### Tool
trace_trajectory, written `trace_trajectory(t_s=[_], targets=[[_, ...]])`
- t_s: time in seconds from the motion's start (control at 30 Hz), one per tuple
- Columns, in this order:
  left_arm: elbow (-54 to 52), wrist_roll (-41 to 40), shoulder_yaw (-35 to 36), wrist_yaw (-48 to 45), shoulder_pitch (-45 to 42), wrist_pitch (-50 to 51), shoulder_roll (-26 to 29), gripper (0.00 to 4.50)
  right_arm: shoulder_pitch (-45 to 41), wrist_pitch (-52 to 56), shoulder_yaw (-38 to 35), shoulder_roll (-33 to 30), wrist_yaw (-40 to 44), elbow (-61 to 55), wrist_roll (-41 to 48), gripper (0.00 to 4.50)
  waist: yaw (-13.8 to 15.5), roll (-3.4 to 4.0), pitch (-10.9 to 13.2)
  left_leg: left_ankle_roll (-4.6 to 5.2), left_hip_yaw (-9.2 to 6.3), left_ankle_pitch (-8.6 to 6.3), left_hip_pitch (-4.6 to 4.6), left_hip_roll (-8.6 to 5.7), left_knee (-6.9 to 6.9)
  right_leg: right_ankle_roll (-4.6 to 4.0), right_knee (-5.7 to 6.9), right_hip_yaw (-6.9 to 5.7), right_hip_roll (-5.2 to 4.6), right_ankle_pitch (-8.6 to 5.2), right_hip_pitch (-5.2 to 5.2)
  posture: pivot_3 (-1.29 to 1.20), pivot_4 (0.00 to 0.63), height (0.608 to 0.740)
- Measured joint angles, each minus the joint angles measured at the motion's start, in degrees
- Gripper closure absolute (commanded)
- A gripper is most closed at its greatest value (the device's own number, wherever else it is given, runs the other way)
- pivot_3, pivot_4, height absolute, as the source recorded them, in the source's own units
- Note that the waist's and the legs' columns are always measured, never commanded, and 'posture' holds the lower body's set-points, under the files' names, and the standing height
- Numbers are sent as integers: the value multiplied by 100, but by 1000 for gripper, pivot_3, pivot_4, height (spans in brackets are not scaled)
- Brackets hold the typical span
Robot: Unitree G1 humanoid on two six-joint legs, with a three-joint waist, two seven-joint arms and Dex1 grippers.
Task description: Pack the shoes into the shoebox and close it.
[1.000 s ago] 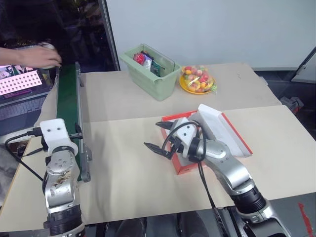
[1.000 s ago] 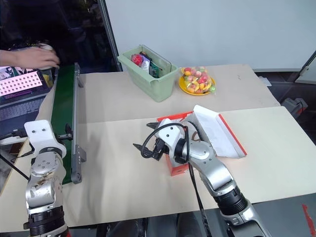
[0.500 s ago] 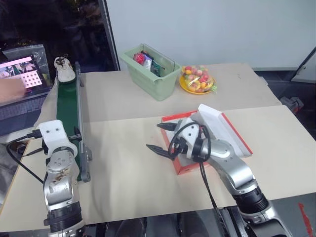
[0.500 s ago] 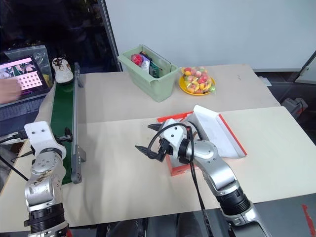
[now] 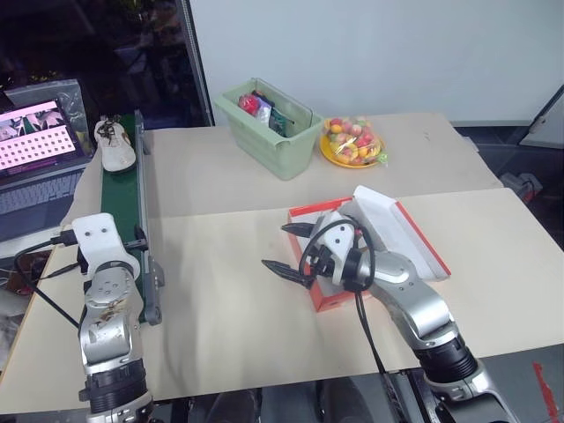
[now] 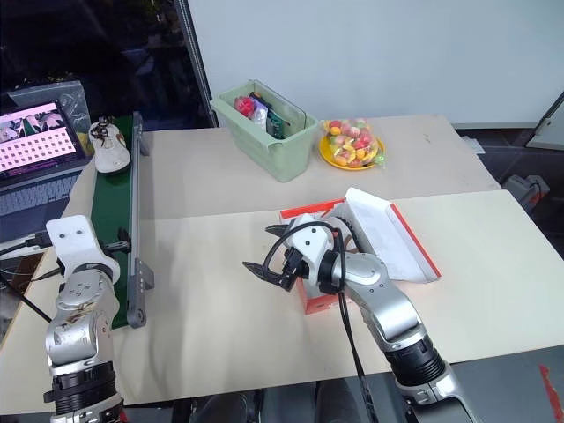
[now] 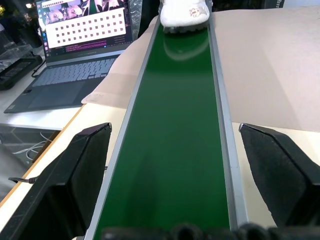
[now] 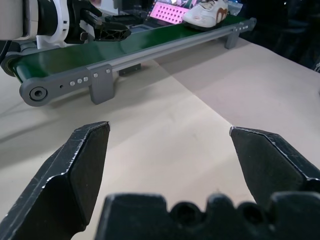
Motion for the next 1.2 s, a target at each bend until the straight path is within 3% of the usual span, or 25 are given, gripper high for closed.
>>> trace_trajectory(t_s=[1.2], targets=[[303,-226,133,158,-190,118,-107,107,97,36,-42,2,66,-21,-3,0,2,-1,0,-1,-4,-2,0,0,0,1,-1,0,0,-1,0,0,150,740]])
